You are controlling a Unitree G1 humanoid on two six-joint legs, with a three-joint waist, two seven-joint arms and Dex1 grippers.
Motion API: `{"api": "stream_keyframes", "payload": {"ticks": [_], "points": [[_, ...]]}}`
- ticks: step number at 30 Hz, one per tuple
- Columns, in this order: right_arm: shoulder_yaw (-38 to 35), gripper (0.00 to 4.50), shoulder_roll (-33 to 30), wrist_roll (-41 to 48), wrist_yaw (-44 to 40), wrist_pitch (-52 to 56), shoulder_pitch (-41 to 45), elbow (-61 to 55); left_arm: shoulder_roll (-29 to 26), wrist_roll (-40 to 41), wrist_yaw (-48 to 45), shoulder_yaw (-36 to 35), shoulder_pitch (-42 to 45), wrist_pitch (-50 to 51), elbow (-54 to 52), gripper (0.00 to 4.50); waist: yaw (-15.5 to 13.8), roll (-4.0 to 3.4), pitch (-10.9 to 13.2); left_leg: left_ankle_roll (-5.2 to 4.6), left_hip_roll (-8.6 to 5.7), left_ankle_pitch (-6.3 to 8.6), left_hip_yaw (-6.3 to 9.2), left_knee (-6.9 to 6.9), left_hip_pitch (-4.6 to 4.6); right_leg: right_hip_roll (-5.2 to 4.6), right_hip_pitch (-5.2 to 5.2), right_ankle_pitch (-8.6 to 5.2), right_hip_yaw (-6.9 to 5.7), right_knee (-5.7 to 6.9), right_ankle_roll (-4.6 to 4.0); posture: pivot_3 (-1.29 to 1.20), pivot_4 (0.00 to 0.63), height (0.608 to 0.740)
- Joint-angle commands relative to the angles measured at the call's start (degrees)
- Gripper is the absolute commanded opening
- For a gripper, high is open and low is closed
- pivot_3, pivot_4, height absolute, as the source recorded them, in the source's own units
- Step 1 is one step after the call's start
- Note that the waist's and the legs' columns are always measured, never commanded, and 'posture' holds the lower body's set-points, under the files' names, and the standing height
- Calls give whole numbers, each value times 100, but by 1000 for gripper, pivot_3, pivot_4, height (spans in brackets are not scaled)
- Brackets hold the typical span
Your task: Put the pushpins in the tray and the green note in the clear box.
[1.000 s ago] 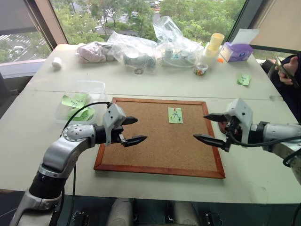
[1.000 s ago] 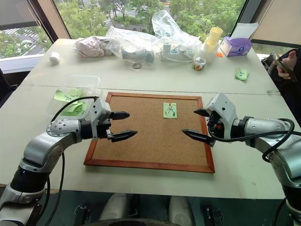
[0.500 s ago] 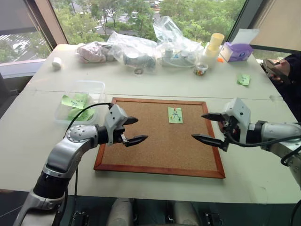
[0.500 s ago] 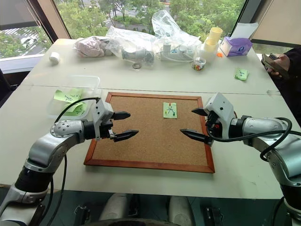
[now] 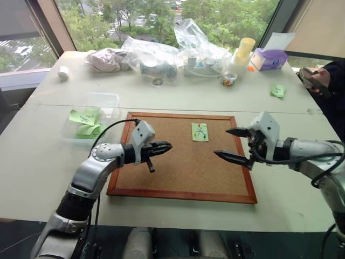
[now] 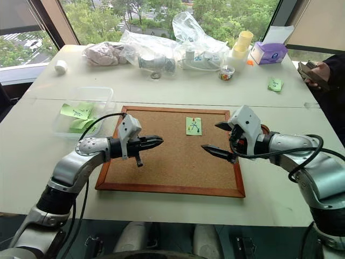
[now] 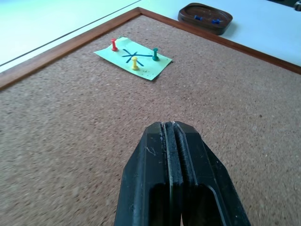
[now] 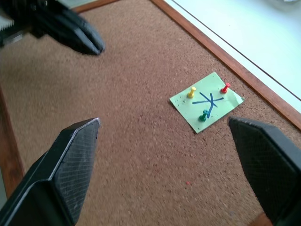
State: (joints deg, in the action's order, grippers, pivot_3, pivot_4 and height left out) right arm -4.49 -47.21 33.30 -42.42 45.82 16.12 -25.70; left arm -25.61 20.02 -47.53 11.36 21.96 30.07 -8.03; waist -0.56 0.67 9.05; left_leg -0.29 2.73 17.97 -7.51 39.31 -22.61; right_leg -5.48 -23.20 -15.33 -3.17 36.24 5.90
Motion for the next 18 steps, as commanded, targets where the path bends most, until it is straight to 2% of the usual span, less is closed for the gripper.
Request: {"api": "stream_keyframes", "payload": {"ticks": [1, 6, 9, 13, 18], "points": [[153, 4500, 302, -355, 539, 57, 437, 357, 122, -204, 59, 116, 40, -284, 150, 641, -3, 0, 0, 0, -1, 0, 0, 0, 0, 0, 0, 0, 0, 0, 0, 0, 150, 740], [305, 4500, 1220, -801, 1609, 507, 1288, 1438, 354, -458, 188, 201, -42, -542, 630, 641, 7, -1, -1, 1, 0, -1, -5, 2, 0, 0, -2, 0, 0, 4, 0, 0, 150, 740], [348, 4500, 1514, -939, 1781, 505, 1493, 1672, 406, -538, 187, 207, -93, -619, 723, 641, 0, -1, -2, 2, 2, -1, -5, -3, -5, 2, -9, 0, -1, 3, -1, 0, 150, 740], [789, 4500, 2102, -1524, 2091, 34, 2001, 2658, 430, -699, 291, 243, -292, -703, 913, 641, 38, -9, -6, 2, 1, -1, -10, 0, -4, 1, -9, 0, 0, 4, 0, 0, 150, 740], [1020, 4500, 2370, -1861, 1992, -379, 2176, 3141, 462, -770, 342, 258, -368, -703, 959, 641, 44, -20, -13, 4, 1, -2, -10, -1, 4, 0, 1, 0, 0, 7, 0, 0, 150, 740]]}}
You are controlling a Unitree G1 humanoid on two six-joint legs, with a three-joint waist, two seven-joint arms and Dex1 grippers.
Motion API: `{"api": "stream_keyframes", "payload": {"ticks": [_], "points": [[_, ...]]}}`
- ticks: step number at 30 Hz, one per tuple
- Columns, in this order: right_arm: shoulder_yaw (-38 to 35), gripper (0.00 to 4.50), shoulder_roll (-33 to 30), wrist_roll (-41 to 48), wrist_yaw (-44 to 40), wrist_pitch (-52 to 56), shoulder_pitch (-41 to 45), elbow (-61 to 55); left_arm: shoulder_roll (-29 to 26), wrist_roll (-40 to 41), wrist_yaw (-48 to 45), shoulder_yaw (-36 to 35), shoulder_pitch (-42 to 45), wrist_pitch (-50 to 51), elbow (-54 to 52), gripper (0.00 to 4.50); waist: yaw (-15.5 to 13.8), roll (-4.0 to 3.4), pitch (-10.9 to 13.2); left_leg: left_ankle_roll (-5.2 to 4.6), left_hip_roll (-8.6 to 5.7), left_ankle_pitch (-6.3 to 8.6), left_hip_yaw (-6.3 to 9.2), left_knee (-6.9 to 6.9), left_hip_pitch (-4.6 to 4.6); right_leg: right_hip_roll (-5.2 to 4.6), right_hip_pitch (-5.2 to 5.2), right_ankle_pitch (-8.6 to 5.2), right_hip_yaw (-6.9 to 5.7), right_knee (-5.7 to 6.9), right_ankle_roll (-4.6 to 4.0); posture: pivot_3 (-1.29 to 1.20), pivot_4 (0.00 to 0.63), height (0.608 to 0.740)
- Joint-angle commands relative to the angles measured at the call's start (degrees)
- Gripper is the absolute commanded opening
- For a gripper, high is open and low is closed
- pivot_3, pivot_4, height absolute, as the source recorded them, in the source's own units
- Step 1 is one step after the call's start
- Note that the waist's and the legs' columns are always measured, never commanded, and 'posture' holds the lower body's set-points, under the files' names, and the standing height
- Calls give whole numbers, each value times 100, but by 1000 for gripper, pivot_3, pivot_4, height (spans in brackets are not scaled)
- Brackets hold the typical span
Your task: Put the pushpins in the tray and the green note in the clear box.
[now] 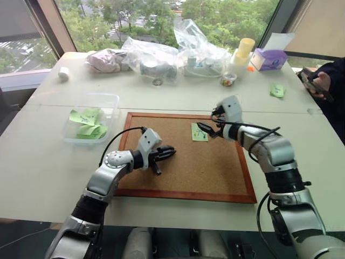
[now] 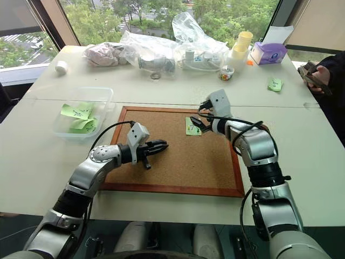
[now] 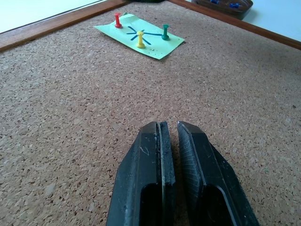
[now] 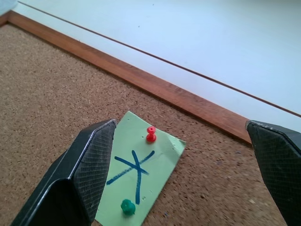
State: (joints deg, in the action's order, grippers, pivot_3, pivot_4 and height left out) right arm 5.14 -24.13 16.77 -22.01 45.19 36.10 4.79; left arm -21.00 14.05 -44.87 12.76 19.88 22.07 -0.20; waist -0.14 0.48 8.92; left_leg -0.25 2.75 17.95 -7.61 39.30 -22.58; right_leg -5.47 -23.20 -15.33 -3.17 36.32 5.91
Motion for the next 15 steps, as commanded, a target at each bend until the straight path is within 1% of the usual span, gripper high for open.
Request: {"api": "stream_keyframes", "payload": {"ticks": [1, 2, 5, 6, 8, 9, 10, 15], "points": [[85, 4500, 107, -264, -61, -383, 202, 164, 10, -173, 89, 114, -170, 101, 170, 641, 2, -1, -1, 0, 0, 0, 0, 0, 0, 0, 1, 0, 0, 0, 0, 0, 150, 740], [92, 4500, 147, -301, -65, -427, 222, 226, 15, -174, 98, 114, -180, 106, 158, 641, 6, -3, -2, 0, 0, 0, 0, 0, 0, 0, 1, 0, 0, 0, 0, 0, 150, 740], [169, 3618, 216, -487, -95, -619, 253, 415, 10, -175, 114, 107, -228, 119, 109, 600, 38, -9, -6, 1, 1, 0, 1, 0, 3, 0, 1, 0, 0, 3, 0, 0, 150, 740], [187, 3126, 227, -543, -113, -663, 254, 455, 9, -179, 120, 105, -242, 120, 94, 600, 59, -9, -6, 1, 1, 0, 1, 0, 3, 0, 2, 0, 0, 3, 0, 0, 150, 740], [224, 1980, 254, -649, -156, -774, 252, 490, -1, -198, 132, 105, -283, 112, 68, 600, 76, -9, -6, 1, 2, 0, 2, 0, 4, -1, 3, 0, 0, 3, 0, 0, 150, 740], [240, 1570, 274, -693, -167, -816, 252, 496, -5, -204, 135, 105, -300, 112, 59, 600, 82, -10, -6, 1, 2, -1, 2, 0, 4, -1, 3, 0, 0, 4, 0, 0, 150, 740], [262, 995, 285, -733, -185, -849, 252, 498, -8, -211, 136, 104, -311, 113, 54, 600, 83, -12, -7, 1, 2, -1, 2, 0, 5, 0, 3, 0, 0, 4, 0, 0, 150, 740], [328, 995, 313, -860, -305, -960, 178, 480, -16, -213, 155, 96, -340, 146, 19, 600, 90, -13, -8, 2, 3, -1, 2, -1, 6, -2, 3, 0, 0, 5, 0, 0, 150, 740]]}}
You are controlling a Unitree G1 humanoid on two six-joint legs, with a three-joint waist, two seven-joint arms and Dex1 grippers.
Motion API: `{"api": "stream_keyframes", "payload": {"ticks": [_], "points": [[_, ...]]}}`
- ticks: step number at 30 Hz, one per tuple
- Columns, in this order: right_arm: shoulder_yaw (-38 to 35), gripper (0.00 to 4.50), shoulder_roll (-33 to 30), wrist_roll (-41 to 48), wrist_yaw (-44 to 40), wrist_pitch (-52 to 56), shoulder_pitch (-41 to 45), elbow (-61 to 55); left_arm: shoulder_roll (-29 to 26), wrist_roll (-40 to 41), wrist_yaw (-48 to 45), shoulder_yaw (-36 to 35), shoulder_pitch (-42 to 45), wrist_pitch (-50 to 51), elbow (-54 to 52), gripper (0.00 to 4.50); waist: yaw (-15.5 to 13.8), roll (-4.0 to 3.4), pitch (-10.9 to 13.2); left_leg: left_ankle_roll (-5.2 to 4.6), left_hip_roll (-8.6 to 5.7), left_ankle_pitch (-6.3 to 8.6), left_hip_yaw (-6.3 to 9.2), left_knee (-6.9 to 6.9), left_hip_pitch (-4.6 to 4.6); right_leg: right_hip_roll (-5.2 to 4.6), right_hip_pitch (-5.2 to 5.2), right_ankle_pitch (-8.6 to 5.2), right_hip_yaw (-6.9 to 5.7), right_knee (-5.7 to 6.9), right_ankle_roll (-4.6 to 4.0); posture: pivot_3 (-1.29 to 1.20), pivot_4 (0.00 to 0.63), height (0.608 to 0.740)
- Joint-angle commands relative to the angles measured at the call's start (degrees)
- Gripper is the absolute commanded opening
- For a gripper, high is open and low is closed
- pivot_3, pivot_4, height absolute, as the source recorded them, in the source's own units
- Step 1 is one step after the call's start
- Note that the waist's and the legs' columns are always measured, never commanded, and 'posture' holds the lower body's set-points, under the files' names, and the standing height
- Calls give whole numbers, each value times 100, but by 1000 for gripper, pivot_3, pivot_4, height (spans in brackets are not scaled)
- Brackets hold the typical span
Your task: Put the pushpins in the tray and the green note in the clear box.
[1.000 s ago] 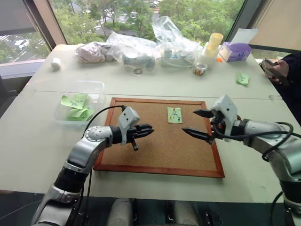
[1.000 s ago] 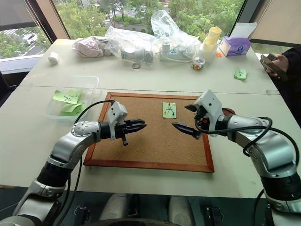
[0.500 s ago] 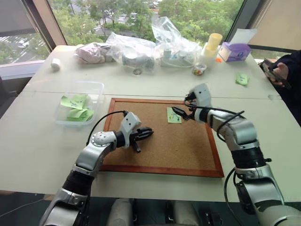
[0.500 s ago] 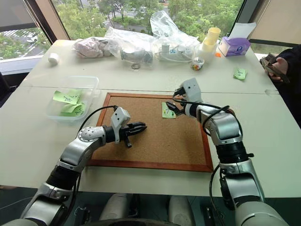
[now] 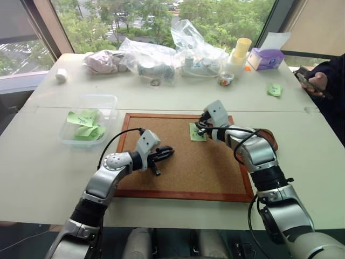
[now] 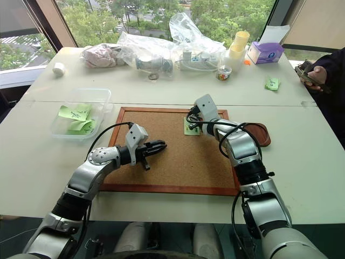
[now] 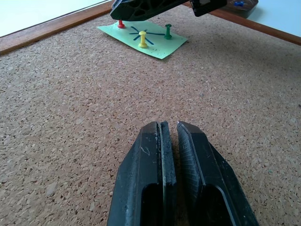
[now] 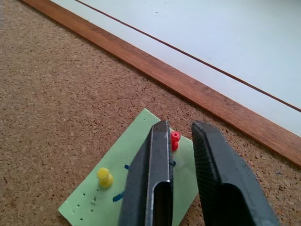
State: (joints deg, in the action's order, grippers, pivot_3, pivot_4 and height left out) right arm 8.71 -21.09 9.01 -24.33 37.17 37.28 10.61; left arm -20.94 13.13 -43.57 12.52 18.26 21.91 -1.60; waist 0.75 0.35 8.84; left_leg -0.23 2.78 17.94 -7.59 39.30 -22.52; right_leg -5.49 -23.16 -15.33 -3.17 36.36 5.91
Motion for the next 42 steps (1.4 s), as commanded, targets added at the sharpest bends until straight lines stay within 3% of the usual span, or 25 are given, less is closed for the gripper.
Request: {"api": "stream_keyframes", "payload": {"ticks": [1, 14, 17, 18, 26, 36, 42], "points": [[-24, 995, 16, -107, -94, -184, 46, -97, -27, -122, 24, 121, -184, 165, 153, 600, 2, -1, 0, 0, 0, 0, 0, 0, 0, 0, 0, 0, 0, 0, 0, 0, 150, 740], [-257, 995, 289, -1, -203, 52, 24, 241, -40, -169, 60, 140, -206, 154, 122, 600, 11, -2, -2, 0, 3, 0, 0, -1, 2, 0, 0, 0, 0, 0, 0, 0, 150, 740], [-316, 160, 320, -44, -165, 6, 58, 353, -39, -186, 88, 137, -201, 155, 127, 600, 11, -3, -3, 0, 4, 0, 0, -2, 2, 0, 0, 0, 0, 0, 0, 0, 150, 740], [-323, 71, 322, -56, -170, -2, 54, 346, -40, -189, 93, 138, -207, 158, 124, 600, 13, -3, -4, 0, 4, 0, -1, -2, 2, 0, 0, 0, 0, 0, 0, 0, 150, 740], [-446, 71, 102, -299, 111, -39, -56, -398, -24, -176, 100, 206, -259, 248, 139, 600, -6, -9, -7, 0, 5, 0, 1, -4, 2, -1, 0, 0, 0, -1, 0, 0, 150, 740], [-1859, 71, -28, -196, 1273, 1335, -576, -2636, 81, -195, 128, 268, -248, 307, 311, 600, -6, -24, -26, -2, 5, 2, 5, -7, 1, -8, 0, 0, -1, -5, 0, 0, 150, 740], [-2943, 71, 509, -379, 2418, 2241, -1107, -3582, 121, -226, 56, 330, -256, 241, 403, 600, -7, -42, -40, -2, 4, 2, 3, -8, 3, -9, 2, 0, 0, -5, -1, 0, 150, 740]]}}
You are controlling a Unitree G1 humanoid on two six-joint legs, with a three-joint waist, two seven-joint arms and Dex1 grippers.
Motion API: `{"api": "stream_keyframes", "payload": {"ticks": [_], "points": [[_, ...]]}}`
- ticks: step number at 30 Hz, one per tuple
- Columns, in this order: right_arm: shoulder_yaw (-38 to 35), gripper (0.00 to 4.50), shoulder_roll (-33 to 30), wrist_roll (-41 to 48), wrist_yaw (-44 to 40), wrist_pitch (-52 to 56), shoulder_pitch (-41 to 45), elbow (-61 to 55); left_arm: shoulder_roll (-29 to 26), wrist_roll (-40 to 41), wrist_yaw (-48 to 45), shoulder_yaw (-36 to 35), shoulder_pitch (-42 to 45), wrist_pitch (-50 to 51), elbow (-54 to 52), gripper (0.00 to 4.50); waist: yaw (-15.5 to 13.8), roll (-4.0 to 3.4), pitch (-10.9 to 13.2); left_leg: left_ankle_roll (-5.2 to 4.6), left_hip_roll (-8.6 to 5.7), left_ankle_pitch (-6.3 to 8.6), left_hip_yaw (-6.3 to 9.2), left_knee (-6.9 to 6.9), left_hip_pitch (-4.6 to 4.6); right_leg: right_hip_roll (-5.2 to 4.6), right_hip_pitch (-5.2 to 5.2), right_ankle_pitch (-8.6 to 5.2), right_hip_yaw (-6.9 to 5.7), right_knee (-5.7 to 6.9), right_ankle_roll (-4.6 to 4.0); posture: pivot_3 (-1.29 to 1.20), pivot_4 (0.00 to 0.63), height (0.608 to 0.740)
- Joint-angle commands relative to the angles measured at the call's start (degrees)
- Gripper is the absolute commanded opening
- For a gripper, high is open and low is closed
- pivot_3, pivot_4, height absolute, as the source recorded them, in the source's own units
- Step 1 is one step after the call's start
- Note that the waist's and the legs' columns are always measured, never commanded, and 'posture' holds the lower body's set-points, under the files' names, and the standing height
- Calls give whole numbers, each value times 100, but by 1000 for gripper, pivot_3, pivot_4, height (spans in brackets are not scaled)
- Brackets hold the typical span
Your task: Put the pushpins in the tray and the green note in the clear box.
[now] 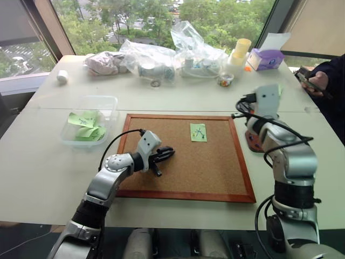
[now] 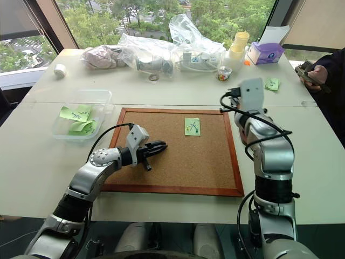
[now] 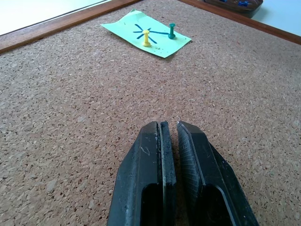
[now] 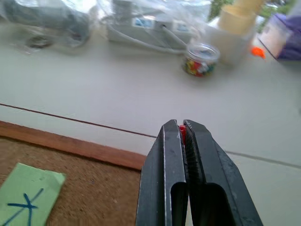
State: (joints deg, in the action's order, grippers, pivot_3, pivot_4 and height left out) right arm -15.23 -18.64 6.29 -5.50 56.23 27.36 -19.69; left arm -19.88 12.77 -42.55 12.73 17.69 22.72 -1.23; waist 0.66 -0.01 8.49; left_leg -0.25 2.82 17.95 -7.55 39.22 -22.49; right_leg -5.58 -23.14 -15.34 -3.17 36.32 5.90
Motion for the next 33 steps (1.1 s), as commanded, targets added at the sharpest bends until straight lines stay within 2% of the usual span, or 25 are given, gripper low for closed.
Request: {"api": "stream_keyframes", "payload": {"ticks": [1, 11, 30, 33], "points": [[-712, 71, 395, -112, 682, 449, -186, -630, 24, -197, -53, 316, -194, 154, 380, 600, -4, -6, -15, 0, -1, 0, 0, 0, 0, 0, 0, 0, 0, -1, 0, 0, 150, 740], [-1995, 71, 1305, 353, 1126, 953, -282, -228, 91, -256, -114, 301, -121, 104, 479, 600, -2, -33, -41, -6, -4, 3, 5, -1, 1, 1, 5, 0, 0, -2, -1, 0, 150, 740], [-1732, 71, 1123, 528, 980, 740, -475, 106, 140, -250, -42, 229, -137, 116, 463, 600, -5, -36, -43, -28, -5, 16, 9, -1, 1, 0, 8, -1, 1, -5, -1, 0, 150, 740], [-1683, 891, 1091, 571, 941, 697, -470, 122, 137, -255, -36, 220, -137, 112, 471, 600, -4, -36, -43, -32, -5, 18, 10, -1, 1, 0, 9, -1, 1, -7, -2, 0, 150, 740]]}}
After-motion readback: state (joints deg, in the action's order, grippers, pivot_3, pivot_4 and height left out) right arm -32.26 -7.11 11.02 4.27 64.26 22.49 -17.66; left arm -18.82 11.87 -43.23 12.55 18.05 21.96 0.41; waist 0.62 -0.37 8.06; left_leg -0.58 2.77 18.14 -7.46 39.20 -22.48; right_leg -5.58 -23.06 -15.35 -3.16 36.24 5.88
